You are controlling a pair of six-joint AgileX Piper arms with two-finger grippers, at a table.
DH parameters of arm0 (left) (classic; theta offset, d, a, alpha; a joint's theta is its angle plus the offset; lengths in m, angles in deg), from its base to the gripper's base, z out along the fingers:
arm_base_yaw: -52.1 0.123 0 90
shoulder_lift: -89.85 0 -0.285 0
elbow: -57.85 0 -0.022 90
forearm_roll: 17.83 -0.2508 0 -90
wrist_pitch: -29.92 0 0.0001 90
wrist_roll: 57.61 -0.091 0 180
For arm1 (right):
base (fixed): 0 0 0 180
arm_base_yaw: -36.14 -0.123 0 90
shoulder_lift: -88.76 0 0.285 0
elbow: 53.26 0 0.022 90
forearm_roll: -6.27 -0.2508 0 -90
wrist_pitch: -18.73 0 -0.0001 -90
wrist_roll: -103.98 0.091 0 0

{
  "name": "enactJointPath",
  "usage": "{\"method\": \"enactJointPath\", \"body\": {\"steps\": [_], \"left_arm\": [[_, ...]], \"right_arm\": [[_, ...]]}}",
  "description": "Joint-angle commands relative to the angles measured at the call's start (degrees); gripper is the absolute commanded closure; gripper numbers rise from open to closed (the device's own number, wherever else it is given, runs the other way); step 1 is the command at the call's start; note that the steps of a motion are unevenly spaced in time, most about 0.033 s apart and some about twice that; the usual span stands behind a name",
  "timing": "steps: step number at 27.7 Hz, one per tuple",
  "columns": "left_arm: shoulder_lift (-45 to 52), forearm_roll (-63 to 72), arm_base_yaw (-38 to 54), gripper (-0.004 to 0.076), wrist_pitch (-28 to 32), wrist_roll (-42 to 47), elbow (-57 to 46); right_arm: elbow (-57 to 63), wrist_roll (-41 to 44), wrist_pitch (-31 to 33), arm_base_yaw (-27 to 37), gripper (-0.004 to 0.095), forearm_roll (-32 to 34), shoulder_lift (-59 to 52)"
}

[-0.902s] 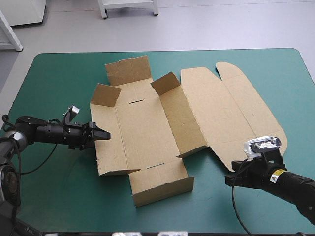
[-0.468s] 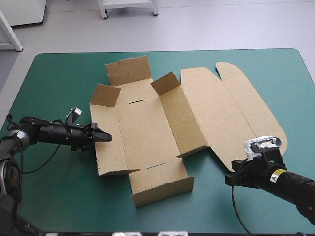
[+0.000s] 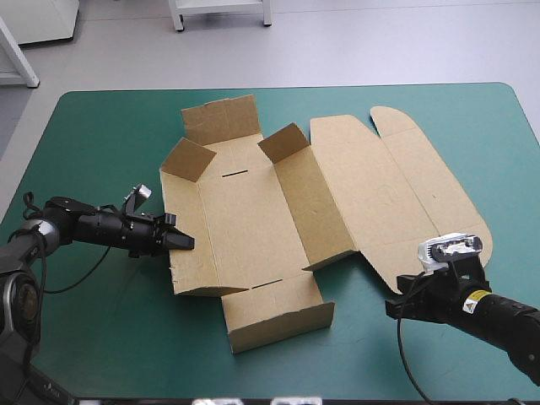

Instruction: Fold the box

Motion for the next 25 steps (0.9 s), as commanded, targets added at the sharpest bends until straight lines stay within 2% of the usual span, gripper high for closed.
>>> {"method": "enactJointPath", "body": {"steps": [1,5,9,16,25], "left_arm": [[1.9,0.6,-0.3,0.0733,-3.5,1.5,5.5],[1.9,-13.2,-0.4,0.0733,-7.3,7.0,15.1],[1.9,-23.2,-2.0,0.0733,-7.3,9.9,26.4],[1.6,-41.8,-12.4,0.0732,-6.9,7.9,42.4],[-2.9,-60.9,-24.3,0.0733,-6.9,2.1,53.1]], "right_arm": [[-2.0,0.0,-2.0,-0.2,0.0927,-0.8,0.0],[-2.0,0.1,-1.4,-0.2,0.0927,-0.7,0.0],[-2.0,0.1,-1.4,-0.2,0.0927,0.0,0.0],[-2.0,0.1,-1.4,-0.2,0.0927,0.1,0.1],[-2.0,0.1,-1.4,-0.2,0.0927,0.1,0.1]]}}
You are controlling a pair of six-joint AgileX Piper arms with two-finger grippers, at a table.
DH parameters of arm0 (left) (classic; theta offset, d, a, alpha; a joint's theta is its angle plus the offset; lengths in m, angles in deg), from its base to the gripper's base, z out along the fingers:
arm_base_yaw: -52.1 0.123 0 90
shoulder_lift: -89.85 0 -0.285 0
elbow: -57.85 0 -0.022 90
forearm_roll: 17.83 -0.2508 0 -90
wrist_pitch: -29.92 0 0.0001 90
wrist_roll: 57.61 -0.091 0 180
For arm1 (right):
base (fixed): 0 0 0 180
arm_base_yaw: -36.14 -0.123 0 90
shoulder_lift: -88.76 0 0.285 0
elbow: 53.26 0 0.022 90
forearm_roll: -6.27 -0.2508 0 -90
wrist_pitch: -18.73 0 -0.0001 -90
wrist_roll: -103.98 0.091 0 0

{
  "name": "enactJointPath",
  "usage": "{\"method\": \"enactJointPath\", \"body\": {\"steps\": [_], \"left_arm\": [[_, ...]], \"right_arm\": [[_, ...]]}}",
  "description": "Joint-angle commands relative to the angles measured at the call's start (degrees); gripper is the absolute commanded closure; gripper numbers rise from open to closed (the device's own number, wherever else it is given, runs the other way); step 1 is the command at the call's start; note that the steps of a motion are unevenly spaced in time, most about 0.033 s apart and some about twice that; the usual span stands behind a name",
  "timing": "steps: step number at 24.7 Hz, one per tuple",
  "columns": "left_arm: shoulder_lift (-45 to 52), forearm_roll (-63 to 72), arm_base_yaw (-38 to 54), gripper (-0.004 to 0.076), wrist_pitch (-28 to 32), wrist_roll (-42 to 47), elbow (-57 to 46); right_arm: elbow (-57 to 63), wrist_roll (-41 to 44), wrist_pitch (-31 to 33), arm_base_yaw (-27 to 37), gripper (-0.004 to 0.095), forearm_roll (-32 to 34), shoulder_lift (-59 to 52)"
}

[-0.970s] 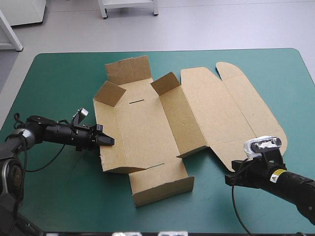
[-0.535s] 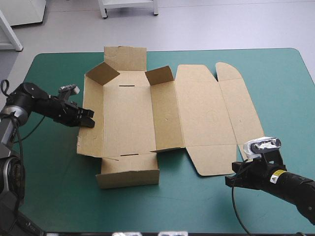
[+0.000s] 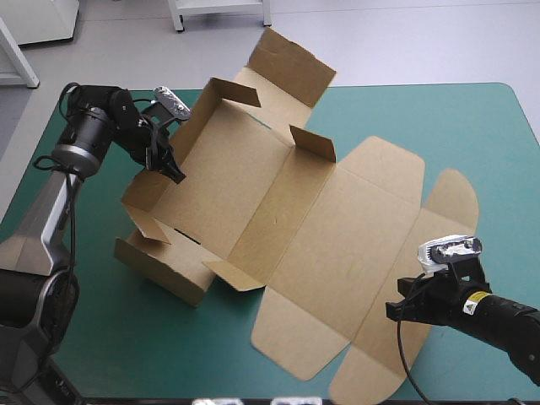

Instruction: Fold the box

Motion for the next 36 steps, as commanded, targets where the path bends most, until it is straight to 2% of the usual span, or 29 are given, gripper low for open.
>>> {"method": "enactJointPath", "body": {"steps": [1,3,9,19,25,31,36], "left_arm": [[1.4,-5.9,-2.9,0.0733,-2.4,-2.8,3.8],[1.3,-8.9,-4.3,0.0733,-1.5,-4.1,4.6],[1.2,-13.8,-12.3,0.0733,7.8,-4.2,8.0],[1.4,-23.6,-26.3,0.0733,3.1,1.5,6.9],[1.5,-24.9,-29.2,0.0733,2.8,4.2,3.8],[4.2,-31.5,-32.7,0.0733,6.2,10.2,-1.9],[7.6,-33.4,-35.2,0.0733,8.4,11.1,-6.4]], "right_arm": [[-2.0,-0.1,-2.6,-0.2,0.0927,-0.4,0.1],[-1.9,-0.1,-2.6,-0.2,0.0927,-0.4,0.1],[-1.9,-0.1,-2.7,-0.2,0.0927,-0.2,0.1],[-2.8,-1.0,-6.2,-0.2,0.0927,-0.6,6.2],[-11.7,-2.2,-5.7,-0.2,0.0927,-0.6,12.0],[-20.0,-2.9,-4.0,-0.2,0.0927,-0.6,19.1],[-25.5,-3.7,-2.5,-0.2,0.0927,-1.2,24.2]]}}
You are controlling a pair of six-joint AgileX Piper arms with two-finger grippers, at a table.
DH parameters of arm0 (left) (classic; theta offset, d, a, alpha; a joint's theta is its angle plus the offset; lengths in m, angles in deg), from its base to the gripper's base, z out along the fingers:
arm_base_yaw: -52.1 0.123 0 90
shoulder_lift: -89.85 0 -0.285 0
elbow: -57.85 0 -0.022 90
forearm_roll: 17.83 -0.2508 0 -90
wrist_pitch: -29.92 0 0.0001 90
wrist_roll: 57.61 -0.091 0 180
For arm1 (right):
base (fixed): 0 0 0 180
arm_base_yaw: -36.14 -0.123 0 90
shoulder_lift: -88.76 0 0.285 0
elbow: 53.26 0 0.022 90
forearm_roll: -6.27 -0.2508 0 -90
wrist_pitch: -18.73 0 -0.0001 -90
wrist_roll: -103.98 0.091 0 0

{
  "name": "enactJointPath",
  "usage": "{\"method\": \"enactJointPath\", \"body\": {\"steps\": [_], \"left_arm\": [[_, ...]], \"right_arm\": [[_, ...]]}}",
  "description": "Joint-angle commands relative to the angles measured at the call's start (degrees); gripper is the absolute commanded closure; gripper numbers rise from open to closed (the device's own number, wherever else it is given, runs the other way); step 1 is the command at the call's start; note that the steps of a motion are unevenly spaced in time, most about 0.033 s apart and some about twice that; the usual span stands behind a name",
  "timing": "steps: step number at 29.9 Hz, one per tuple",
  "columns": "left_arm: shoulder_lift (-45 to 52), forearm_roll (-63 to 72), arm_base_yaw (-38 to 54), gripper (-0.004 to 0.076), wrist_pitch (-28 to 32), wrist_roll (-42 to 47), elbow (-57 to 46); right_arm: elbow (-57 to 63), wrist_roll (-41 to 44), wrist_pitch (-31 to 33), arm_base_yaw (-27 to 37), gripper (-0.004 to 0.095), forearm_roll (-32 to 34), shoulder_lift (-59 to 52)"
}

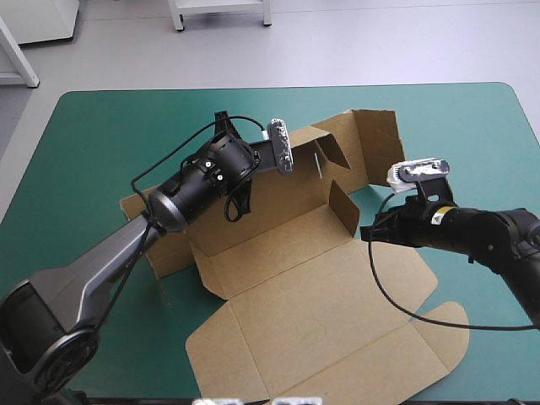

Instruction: Fold the box

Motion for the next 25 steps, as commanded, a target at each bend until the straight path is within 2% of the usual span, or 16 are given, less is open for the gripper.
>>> {"method": "enactJointPath", "body": {"steps": [1,4,7,16,22,25], "left_arm": [[5.3,-2.4,-1.8,0.0733,2.7,1.0,-1.8],[7.2,-10.7,-1.9,0.0733,5.6,3.3,-3.0],[8.9,-12.0,-1.8,0.0733,7.1,4.5,-3.0],[10.2,-5.4,-1.8,0.0733,3.6,1.4,-3.3],[12.5,-5.1,-2.6,0.0733,5.3,1.8,-11.6],[13.8,-11.7,-3.8,0.0733,7.7,8.2,-17.4]], "right_arm": [[-5.0,-0.9,-1.8,-0.2,0.0927,-1.1,1.6],[-7.0,-1.8,-1.8,-0.2,0.0927,-1.6,2.7],[-7.4,-3.1,-2.2,-0.2,0.0927,-3.5,2.7],[-9.0,-3.1,-1.0,-0.2,0.0927,-4.5,2.9],[-11.8,-3.4,0.9,-0.2,0.0927,-5.1,5.0],[-13.3,-3.4,1.8,-0.2,0.0927,-5.4,6.5]]}}
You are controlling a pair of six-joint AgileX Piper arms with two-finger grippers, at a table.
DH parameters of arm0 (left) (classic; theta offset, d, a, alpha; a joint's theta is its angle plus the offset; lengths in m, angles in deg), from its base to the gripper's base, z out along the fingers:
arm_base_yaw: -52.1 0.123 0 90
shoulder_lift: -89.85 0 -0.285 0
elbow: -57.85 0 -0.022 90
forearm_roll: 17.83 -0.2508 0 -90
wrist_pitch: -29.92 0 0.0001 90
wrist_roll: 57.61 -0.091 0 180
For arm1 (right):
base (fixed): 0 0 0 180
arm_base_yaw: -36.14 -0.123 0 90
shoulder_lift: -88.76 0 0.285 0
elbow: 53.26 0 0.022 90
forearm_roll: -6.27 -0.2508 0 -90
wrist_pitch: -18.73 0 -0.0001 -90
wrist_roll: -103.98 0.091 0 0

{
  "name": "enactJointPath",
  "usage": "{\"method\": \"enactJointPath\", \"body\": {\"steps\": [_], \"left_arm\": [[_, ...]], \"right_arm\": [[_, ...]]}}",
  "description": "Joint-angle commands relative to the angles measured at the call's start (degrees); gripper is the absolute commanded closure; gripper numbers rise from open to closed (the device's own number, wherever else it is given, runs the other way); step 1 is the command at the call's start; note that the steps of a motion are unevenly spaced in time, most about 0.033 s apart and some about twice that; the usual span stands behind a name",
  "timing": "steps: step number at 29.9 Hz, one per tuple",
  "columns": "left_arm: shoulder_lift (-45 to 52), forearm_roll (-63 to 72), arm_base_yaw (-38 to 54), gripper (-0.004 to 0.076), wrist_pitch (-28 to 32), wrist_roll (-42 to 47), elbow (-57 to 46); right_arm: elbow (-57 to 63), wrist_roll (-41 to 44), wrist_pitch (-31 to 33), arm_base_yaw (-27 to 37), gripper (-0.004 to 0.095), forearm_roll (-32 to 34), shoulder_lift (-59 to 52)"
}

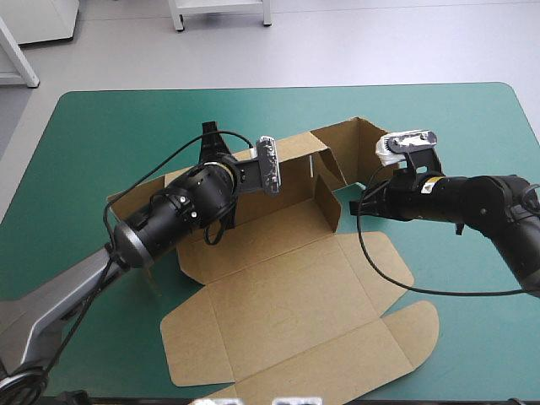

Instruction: Fold the box

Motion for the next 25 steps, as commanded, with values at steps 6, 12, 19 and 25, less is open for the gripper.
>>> {"method": "enactJointPath", "body": {"steps": [6,12,19,25], "left_arm": [[3.9,-13.2,-4.1,0.0733,2.8,14.5,-8.5],[3.9,-13.2,-6.4,0.0733,3.4,16.2,-11.4],[3.9,-13.2,-6.6,0.0733,3.7,16.2,-12.1],[3.9,-13.6,-6.6,0.0733,3.8,17.1,-12.1]], "right_arm": [[-9.0,-0.7,2.0,-0.1,0.0927,-2.0,5.1],[-21.5,-1.2,7.2,-0.1,0.0927,-2.0,12.5],[-41.8,-0.8,13.4,-0.1,0.0927,-1.8,24.9],[-60.1,0.8,19.6,0.0,0.0927,-1.6,37.7]]}}
